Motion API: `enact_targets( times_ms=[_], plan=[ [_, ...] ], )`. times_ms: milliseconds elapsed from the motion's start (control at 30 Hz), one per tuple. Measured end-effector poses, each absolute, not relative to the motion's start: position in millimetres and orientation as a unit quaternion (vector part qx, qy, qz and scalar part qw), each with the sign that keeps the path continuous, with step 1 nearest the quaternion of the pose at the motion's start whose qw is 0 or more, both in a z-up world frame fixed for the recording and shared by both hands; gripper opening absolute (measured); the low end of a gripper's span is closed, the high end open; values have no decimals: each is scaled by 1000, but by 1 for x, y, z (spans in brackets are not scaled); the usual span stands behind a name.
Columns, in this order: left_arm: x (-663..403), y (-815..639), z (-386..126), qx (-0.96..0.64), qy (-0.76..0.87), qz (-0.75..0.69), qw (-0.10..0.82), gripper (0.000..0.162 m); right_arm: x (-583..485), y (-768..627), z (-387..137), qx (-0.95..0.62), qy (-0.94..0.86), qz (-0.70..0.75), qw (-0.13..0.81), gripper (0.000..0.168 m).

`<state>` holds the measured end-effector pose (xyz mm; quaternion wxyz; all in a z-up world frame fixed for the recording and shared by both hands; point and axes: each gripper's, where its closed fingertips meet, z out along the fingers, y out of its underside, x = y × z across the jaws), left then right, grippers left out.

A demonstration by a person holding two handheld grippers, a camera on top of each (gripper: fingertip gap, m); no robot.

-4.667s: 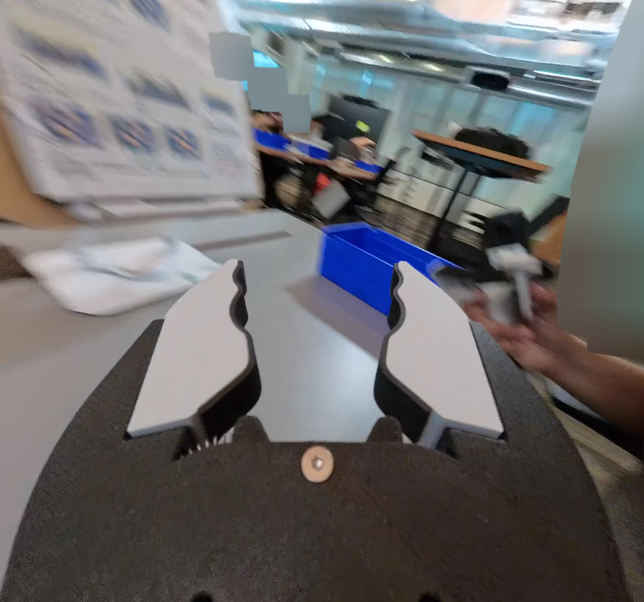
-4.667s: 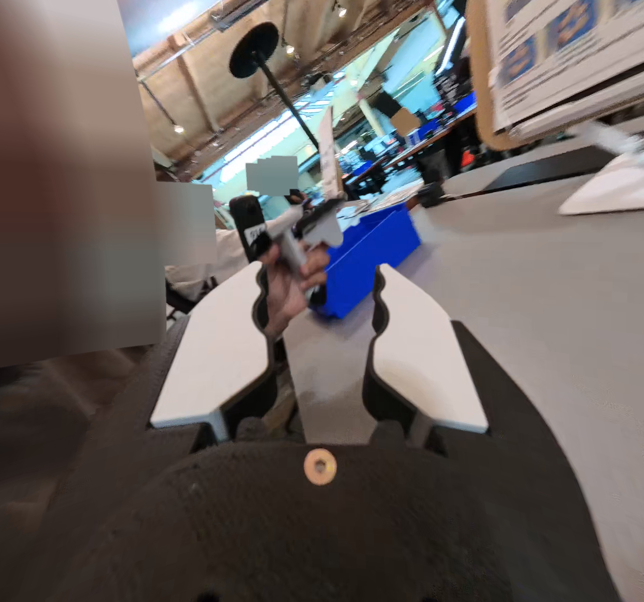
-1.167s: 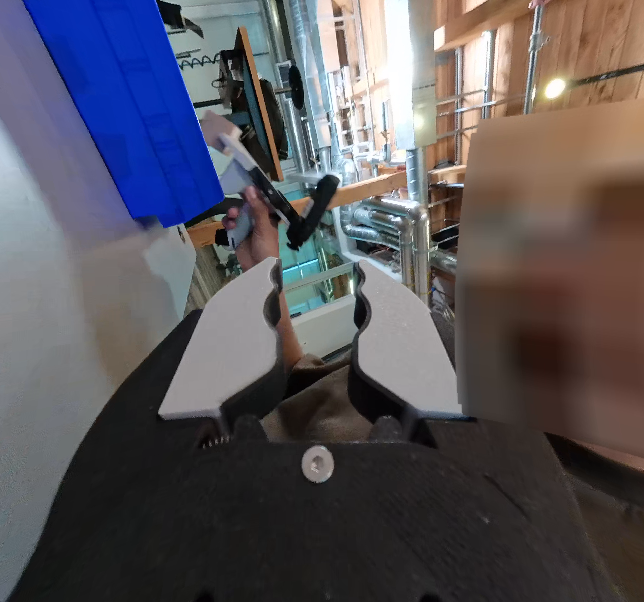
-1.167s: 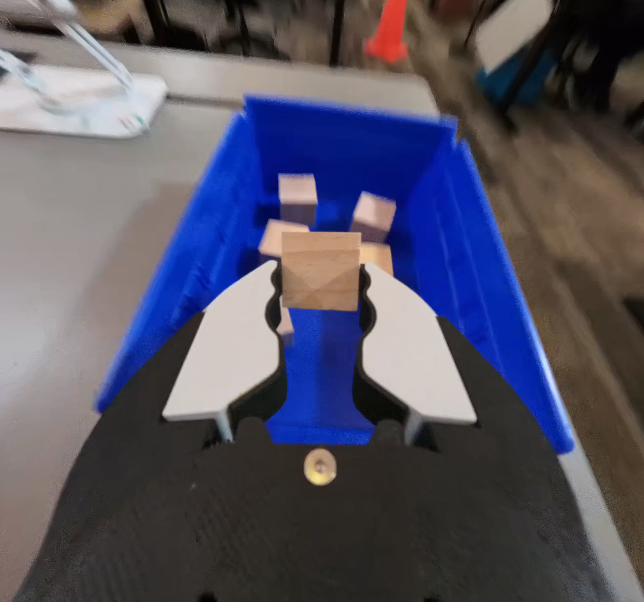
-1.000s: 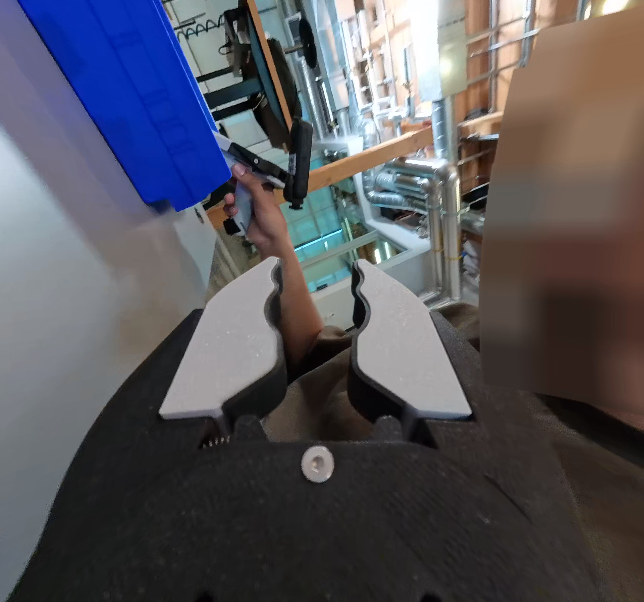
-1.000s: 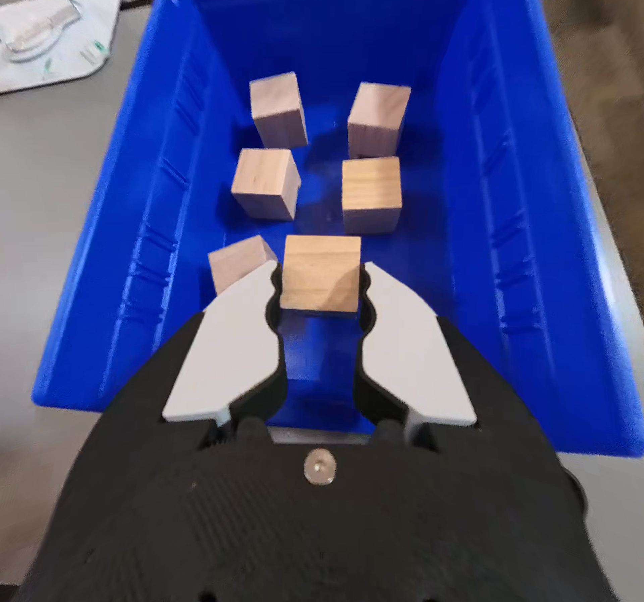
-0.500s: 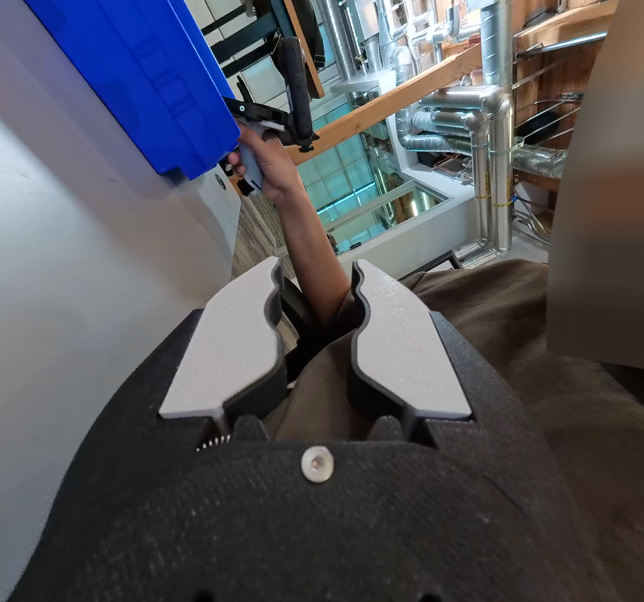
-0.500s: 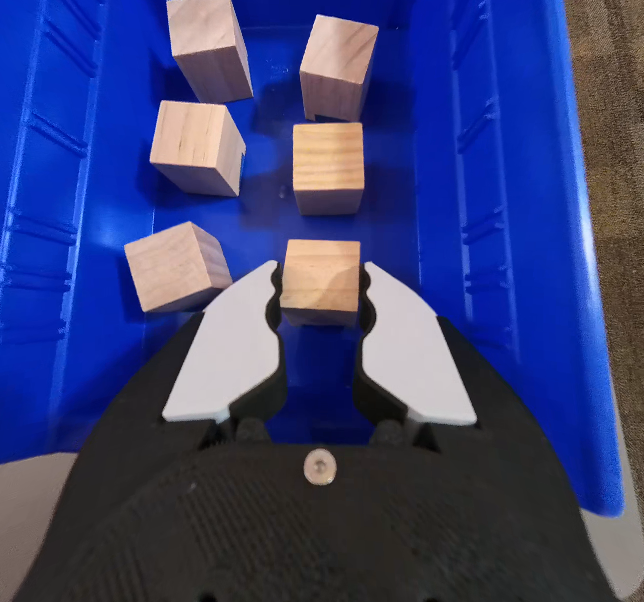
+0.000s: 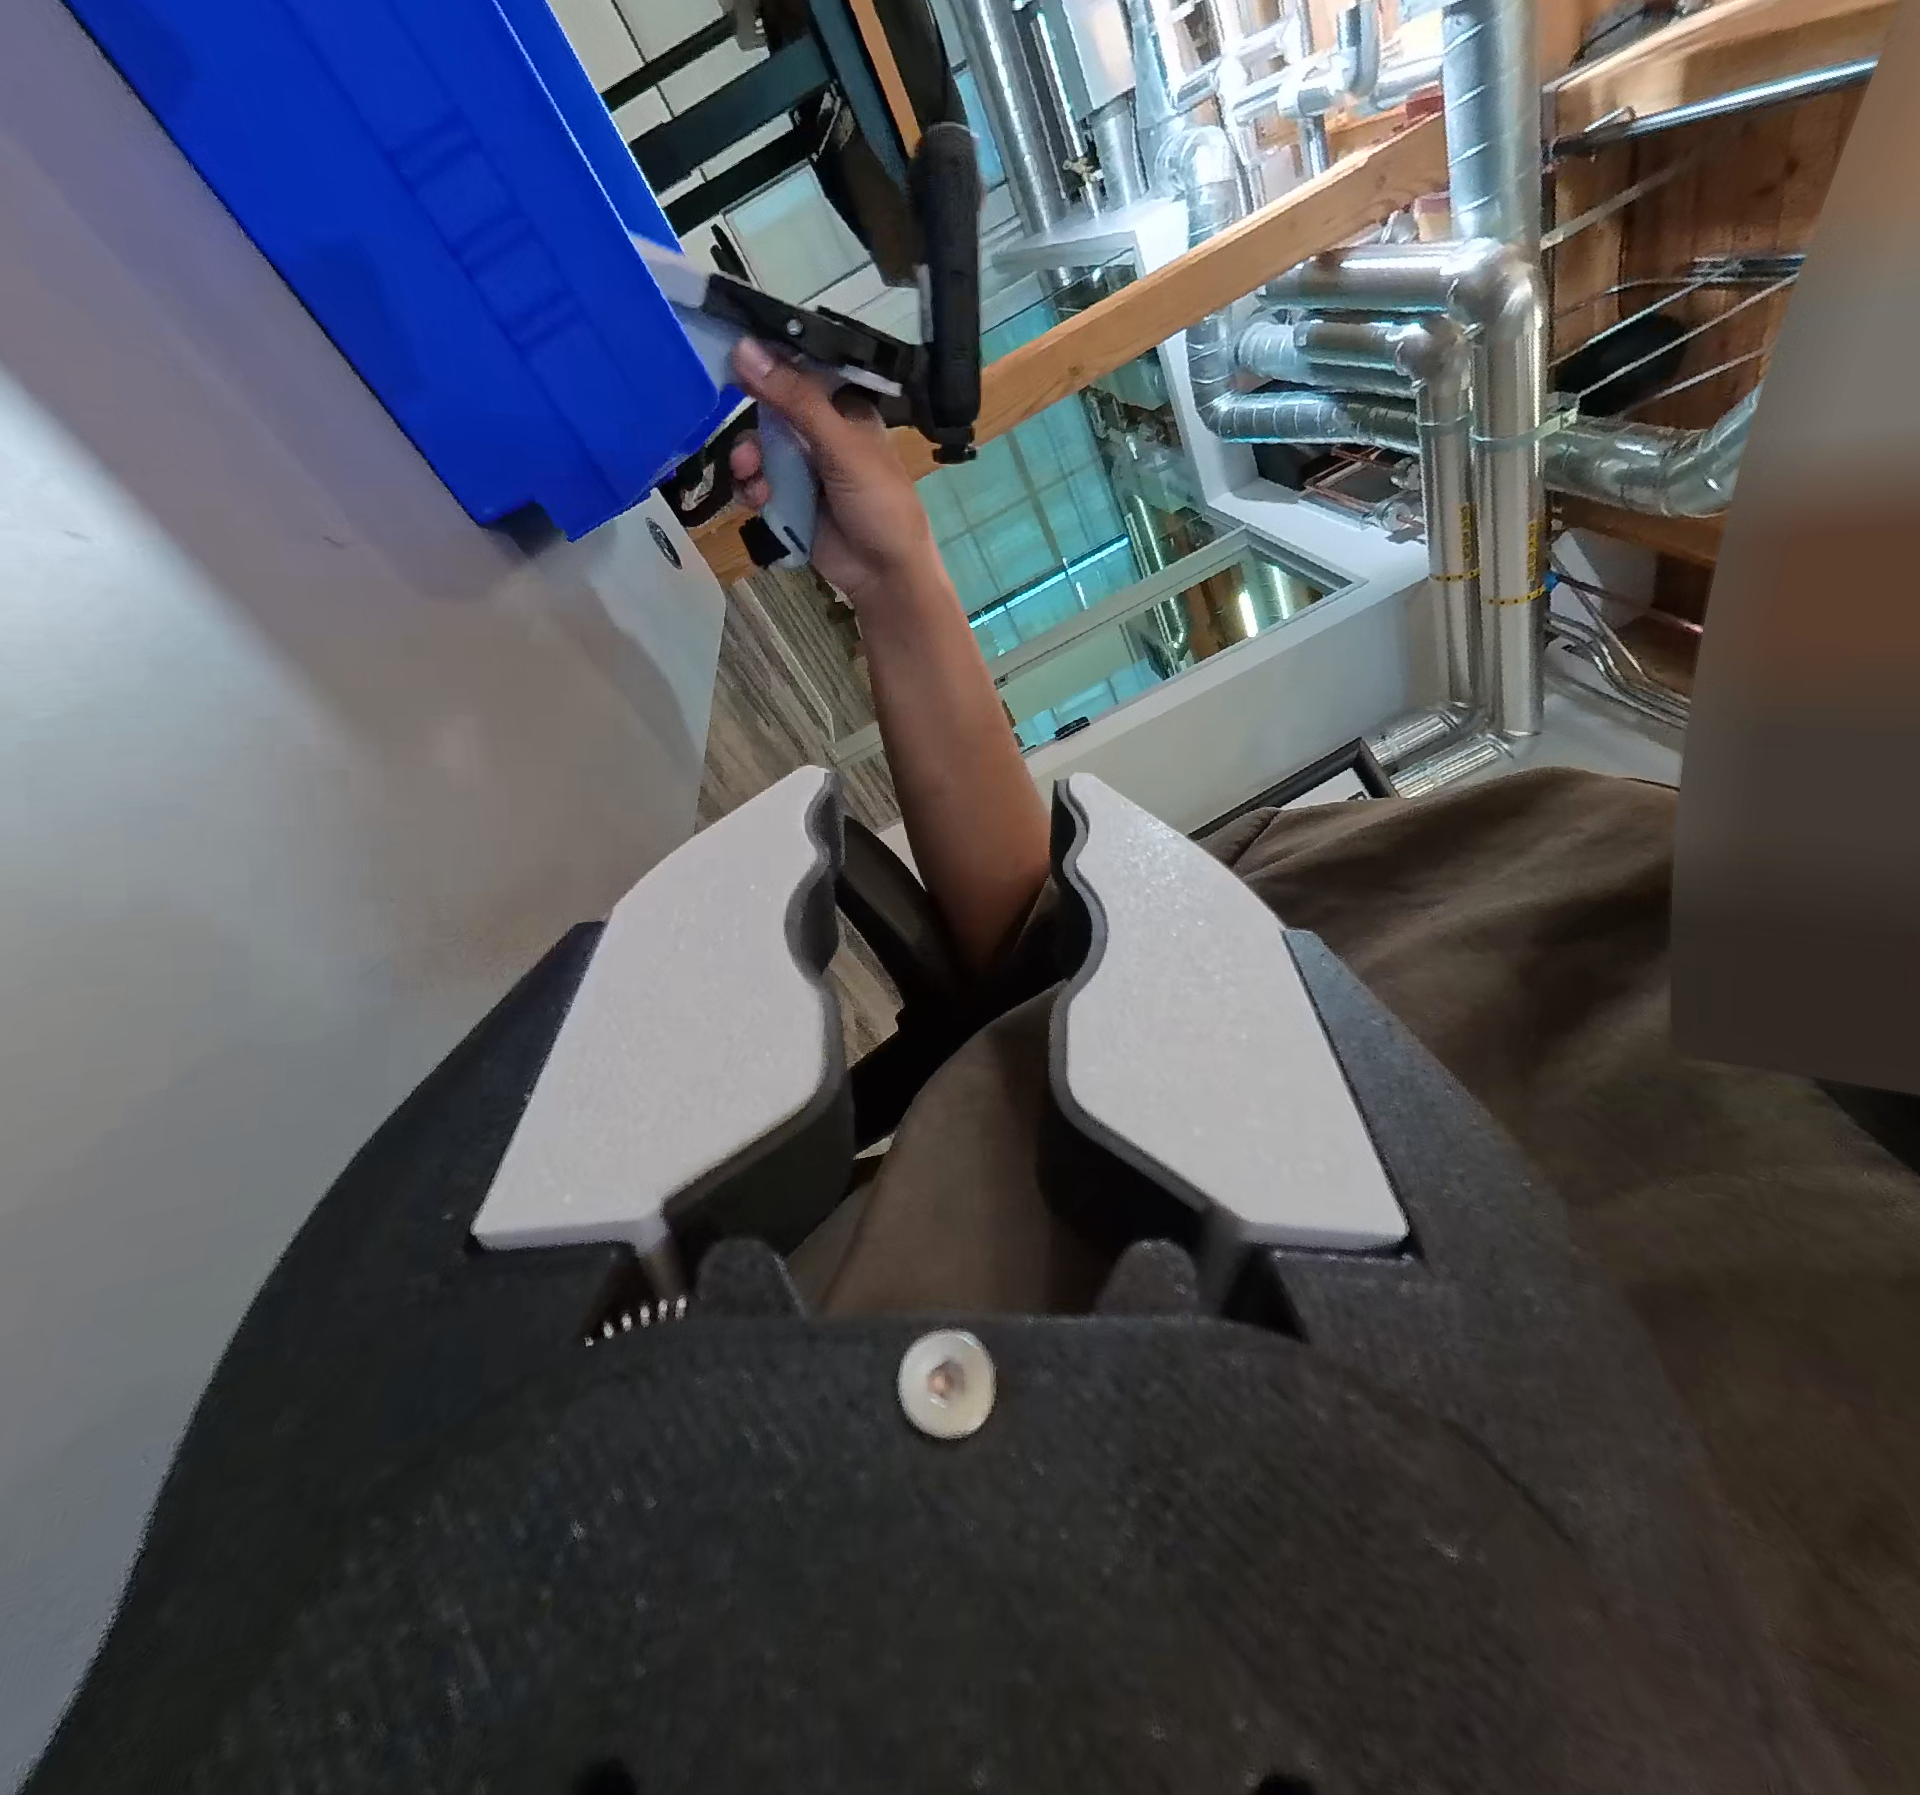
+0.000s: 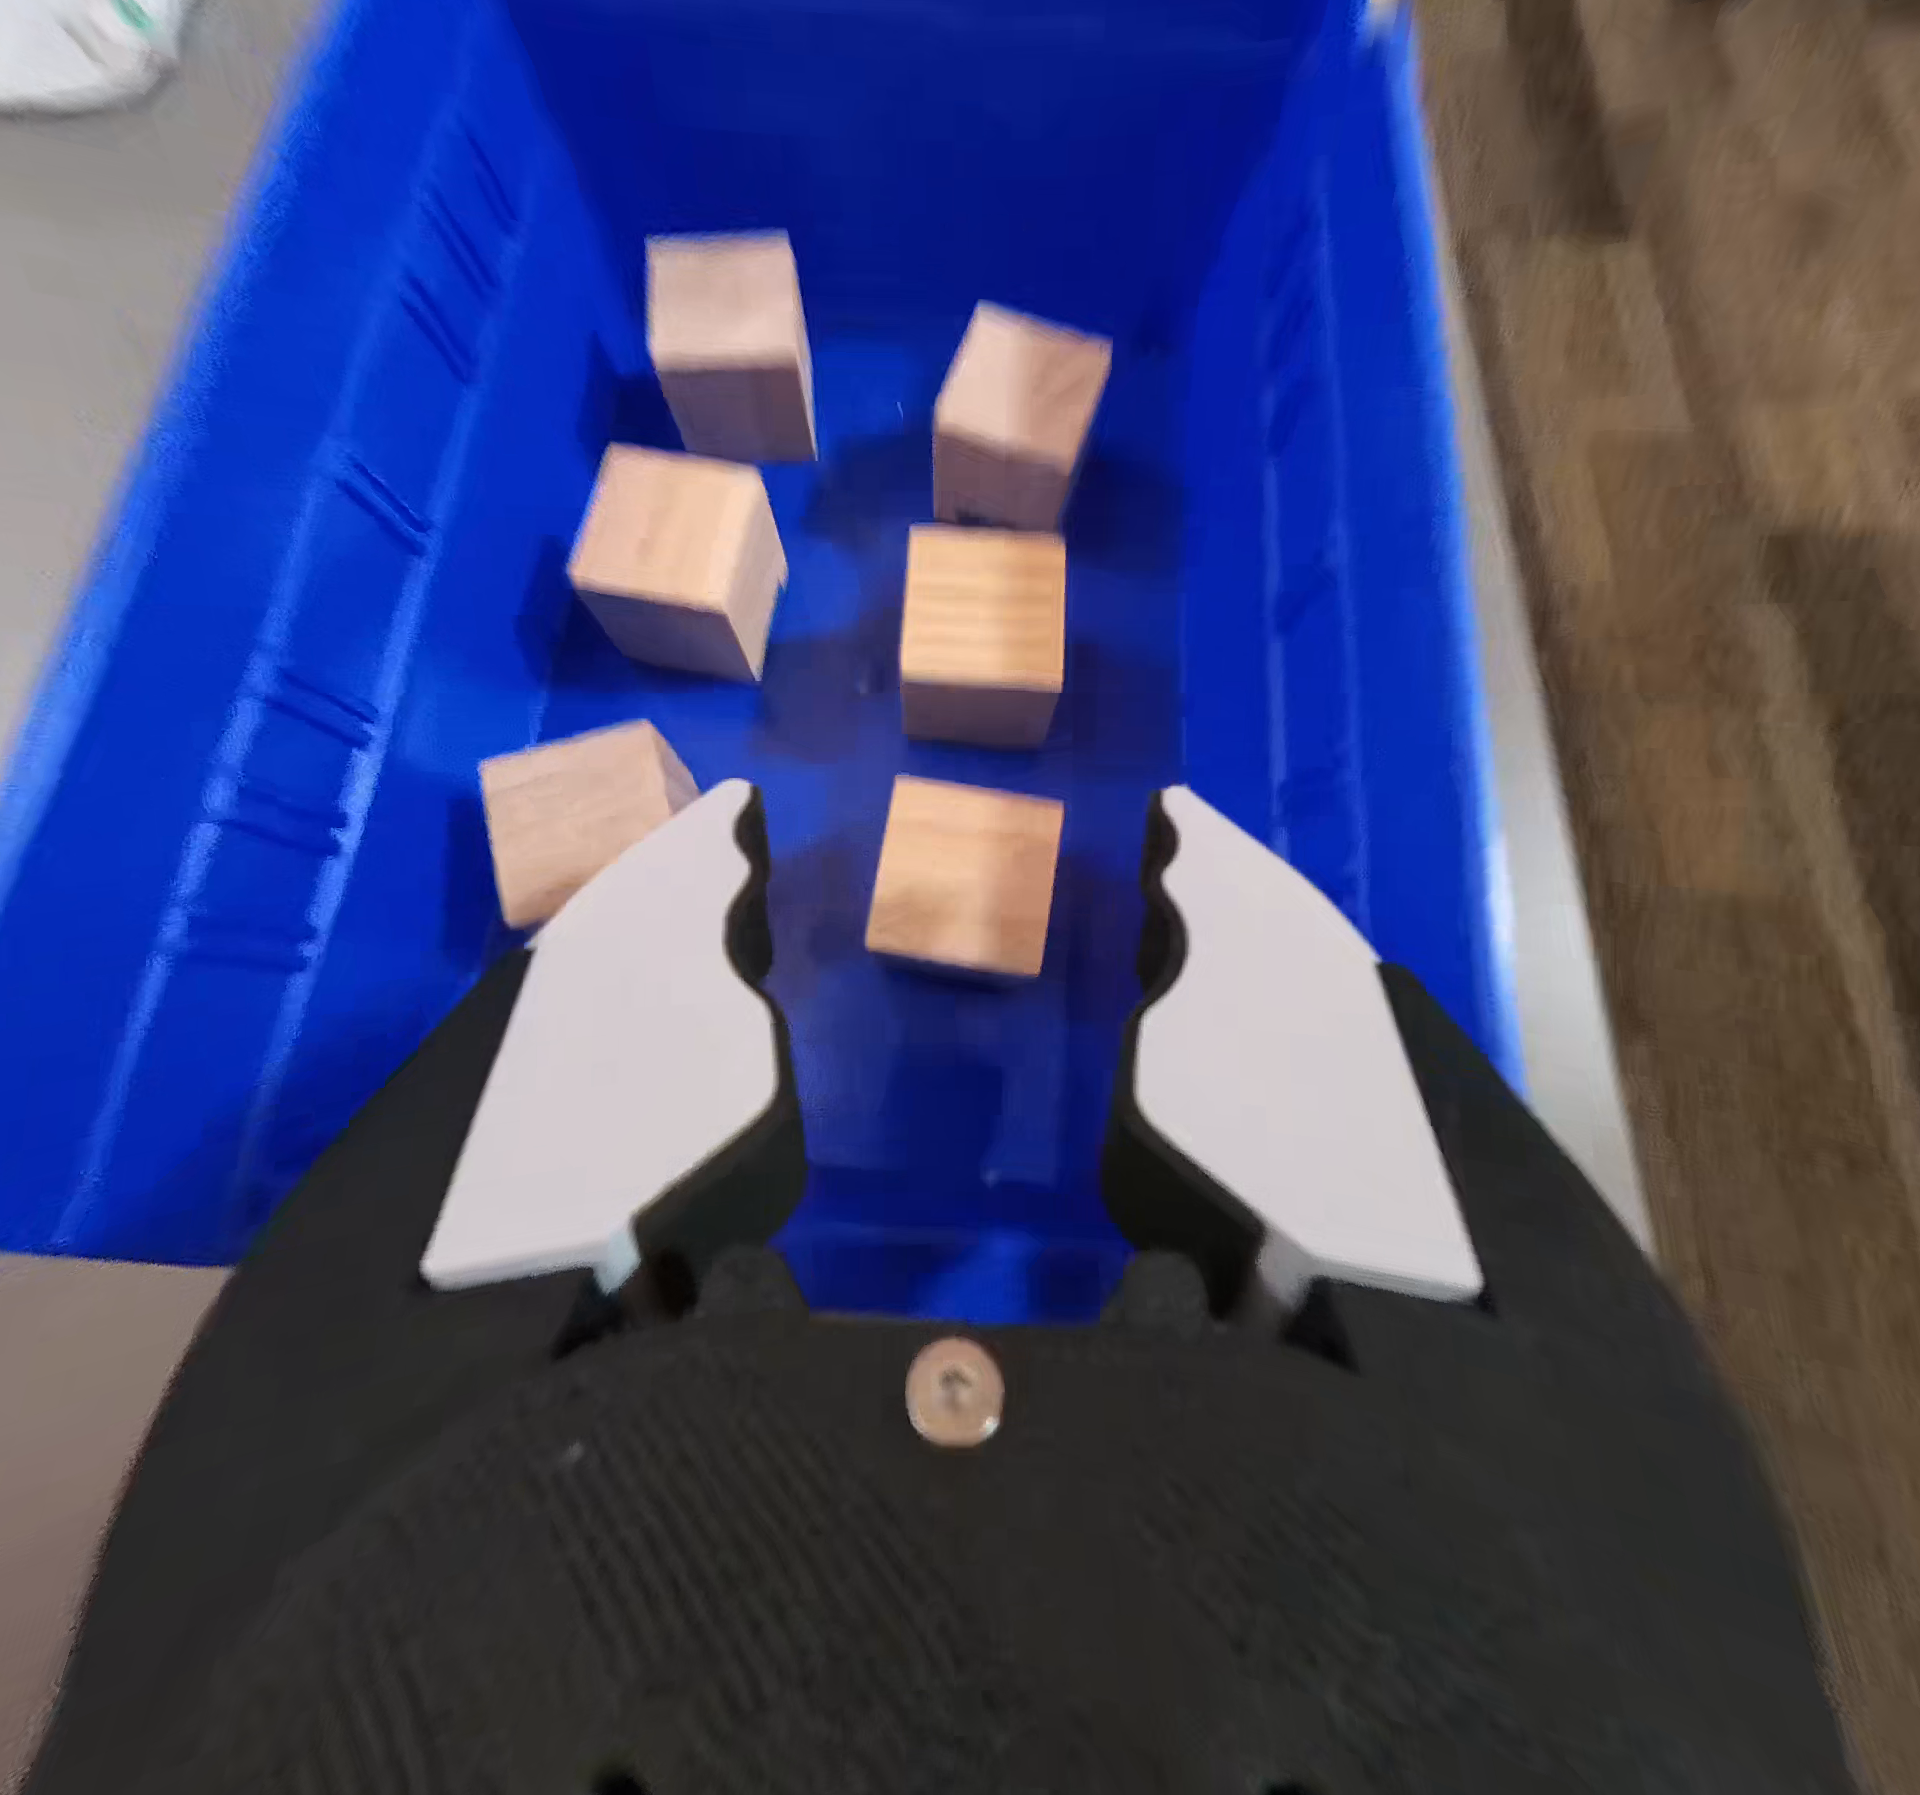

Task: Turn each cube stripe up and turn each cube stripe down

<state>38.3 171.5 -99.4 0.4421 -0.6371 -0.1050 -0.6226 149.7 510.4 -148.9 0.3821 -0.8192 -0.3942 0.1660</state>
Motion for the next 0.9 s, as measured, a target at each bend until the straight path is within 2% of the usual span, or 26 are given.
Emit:
enact_targets(
  times_ms=[67,133,233,333,433,567,700,733,767,800,900],
  plan=[
    [38,171,-100,-642,-101,-616,445,37,143,514,-111,-760,-400,183,479,78],
    [37,171,-101,-648,-97,-607,450,37,151,518,-72,-697,-380,164,586,75],
    [37,172,-102,-661,-87,-589,457,40,176,521,-55,-647,-336,92,678,76],
    [36,175,-115,-699,-77,-545,456,47,197,524,-84,-667,-334,1,666,72],
    [23,180,-130,-748,-65,-452,481,49,215,528,-75,-675,-273,-2,686,62],
    [-5,184,-133,-787,-38,-315,529,60,228,540,-104,-754,-237,56,609,78],
    [-41,185,-134,-801,-46,-204,561,59,237,549,-135,-803,-215,101,547,82],
    [-46,184,-131,-796,-45,-202,569,52,237,550,-136,-805,-214,110,542,80],
    [-48,183,-127,-785,-43,-212,581,32,237,549,-137,-806,-215,118,539,77],
    [-53,183,-124,-774,-55,-219,592,22,236,549,-138,-806,-217,122,537,75],
    [-62,181,-120,-752,-74,-248,606,14,233,550,-144,-804,-228,129,533,74]
  ],
)
